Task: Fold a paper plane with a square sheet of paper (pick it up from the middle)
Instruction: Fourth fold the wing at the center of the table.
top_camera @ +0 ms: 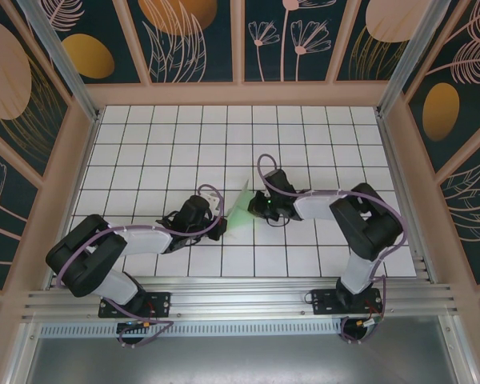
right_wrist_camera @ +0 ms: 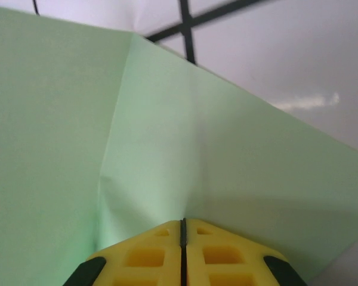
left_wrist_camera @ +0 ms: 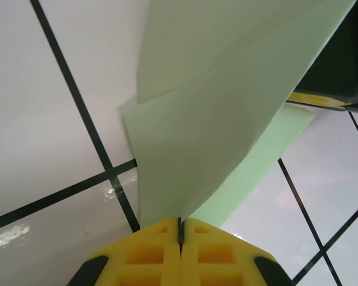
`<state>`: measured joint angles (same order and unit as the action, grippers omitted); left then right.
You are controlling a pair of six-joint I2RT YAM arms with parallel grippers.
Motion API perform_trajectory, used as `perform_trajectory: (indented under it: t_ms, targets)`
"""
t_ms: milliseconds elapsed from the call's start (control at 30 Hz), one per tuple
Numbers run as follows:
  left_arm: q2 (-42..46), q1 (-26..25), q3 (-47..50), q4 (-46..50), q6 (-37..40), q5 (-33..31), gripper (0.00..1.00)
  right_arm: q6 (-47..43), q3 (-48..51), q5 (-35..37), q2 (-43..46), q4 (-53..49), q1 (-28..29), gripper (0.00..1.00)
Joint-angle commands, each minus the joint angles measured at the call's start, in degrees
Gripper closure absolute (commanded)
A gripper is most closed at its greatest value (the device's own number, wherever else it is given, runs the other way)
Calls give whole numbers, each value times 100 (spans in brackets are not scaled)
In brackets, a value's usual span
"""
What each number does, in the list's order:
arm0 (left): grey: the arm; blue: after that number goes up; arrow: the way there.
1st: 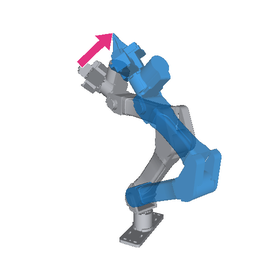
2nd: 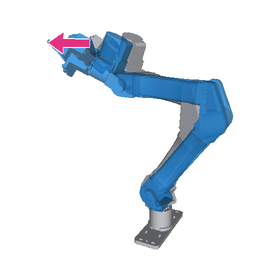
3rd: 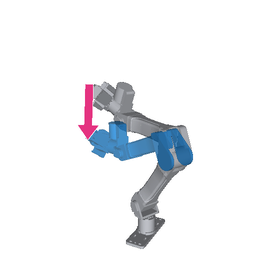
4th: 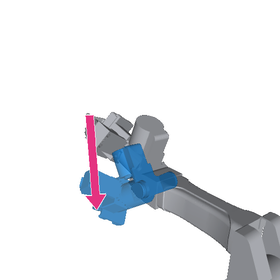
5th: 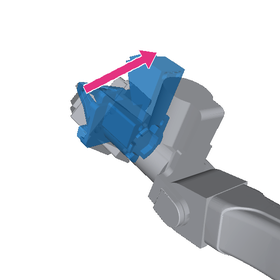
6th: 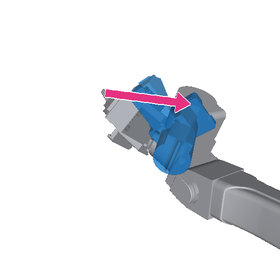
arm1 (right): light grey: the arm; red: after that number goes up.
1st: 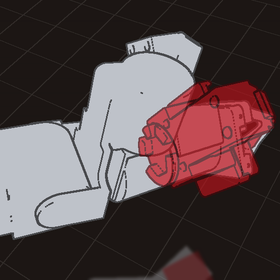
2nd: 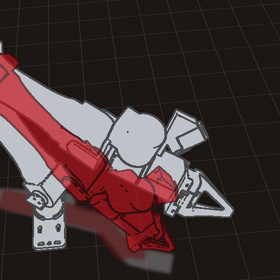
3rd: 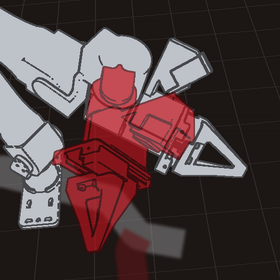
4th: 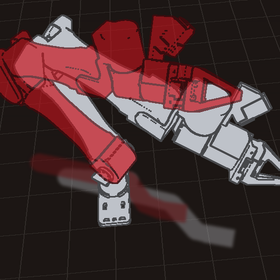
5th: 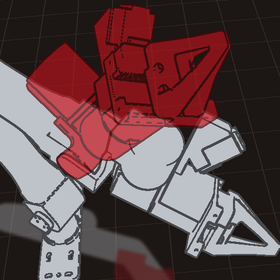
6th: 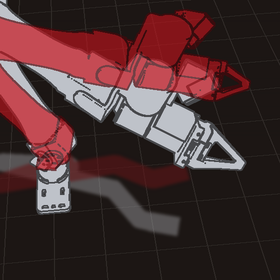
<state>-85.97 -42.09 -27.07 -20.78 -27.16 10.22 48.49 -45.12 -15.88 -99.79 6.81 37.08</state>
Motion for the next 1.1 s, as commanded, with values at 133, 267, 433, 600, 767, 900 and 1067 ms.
perform_trajectory:
  t_ms: [133,267,433,600,767,900,1067]
  targets:
    - [-91,25,-112,68,609,571,100,-289,-216,920,459,-973,-94,83]
    - [-174,25,-184,178,700,672,100,-577,-292,808,816,-1065,-249,80]
    - [-298,26,-272,199,596,668,100,-300,185,30,1322,-334,-156,77]
    - [-379,26,-312,119,414,745,100,-214,419,-408,1537,76,262,67]
    - [-443,25,-343,93,308,801,100,-193,256,-450,1373,-161,496,54]
    - [-374,25,-327,96,357,760,99,184,137,-118,1138,-243,528,46]
    - [-304,25,-371,201,521,737,94,483,-73,89,746,-243,559,49]
